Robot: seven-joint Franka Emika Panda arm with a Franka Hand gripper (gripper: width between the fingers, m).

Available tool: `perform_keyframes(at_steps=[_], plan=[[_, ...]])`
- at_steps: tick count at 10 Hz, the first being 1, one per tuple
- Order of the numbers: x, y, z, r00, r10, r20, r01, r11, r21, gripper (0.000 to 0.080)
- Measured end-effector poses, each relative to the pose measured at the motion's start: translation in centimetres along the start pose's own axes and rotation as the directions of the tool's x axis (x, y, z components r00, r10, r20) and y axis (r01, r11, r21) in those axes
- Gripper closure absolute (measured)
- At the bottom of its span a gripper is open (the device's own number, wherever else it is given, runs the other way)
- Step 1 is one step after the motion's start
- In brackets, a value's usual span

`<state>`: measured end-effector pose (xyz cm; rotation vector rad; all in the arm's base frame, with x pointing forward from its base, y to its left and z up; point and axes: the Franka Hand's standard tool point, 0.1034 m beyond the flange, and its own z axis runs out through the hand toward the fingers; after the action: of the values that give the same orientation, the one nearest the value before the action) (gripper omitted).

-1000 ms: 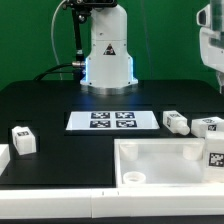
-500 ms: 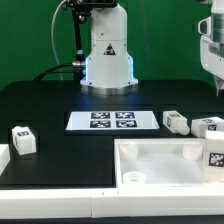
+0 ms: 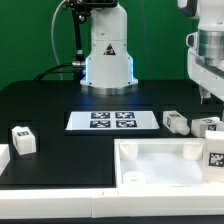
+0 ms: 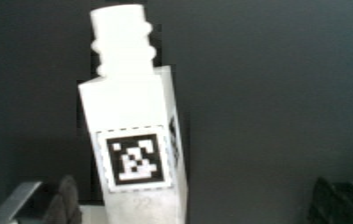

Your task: Assemble square table

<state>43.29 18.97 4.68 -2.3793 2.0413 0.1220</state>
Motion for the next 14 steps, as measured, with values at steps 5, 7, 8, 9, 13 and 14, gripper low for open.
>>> perform_keyframes(at_steps=[5,7,8,9,13,14], plan=[[0.8,1.2,1.7,1.0,-0.012,-0.024,0.012,1.0,-0.001,0.015],[0.8,1.8,3.3,0.999,-0.022,-0.042,0.021,1.0,-0.019,0.015],[0.6,1.9,3.7,0.999,-0.029,-0.045,0.028,0.999,-0.025,0.015],[0.6,1.9,3.7,0.999,-0.028,-0.044,0.027,0.999,-0.024,0.0276],[0.6,1.9,3.7,0.999,-0.029,-0.044,0.027,0.999,-0.024,0.0517],[0.7,1.7,3.2,0.998,-0.057,-0.038,0.056,0.998,-0.023,0.0516]])
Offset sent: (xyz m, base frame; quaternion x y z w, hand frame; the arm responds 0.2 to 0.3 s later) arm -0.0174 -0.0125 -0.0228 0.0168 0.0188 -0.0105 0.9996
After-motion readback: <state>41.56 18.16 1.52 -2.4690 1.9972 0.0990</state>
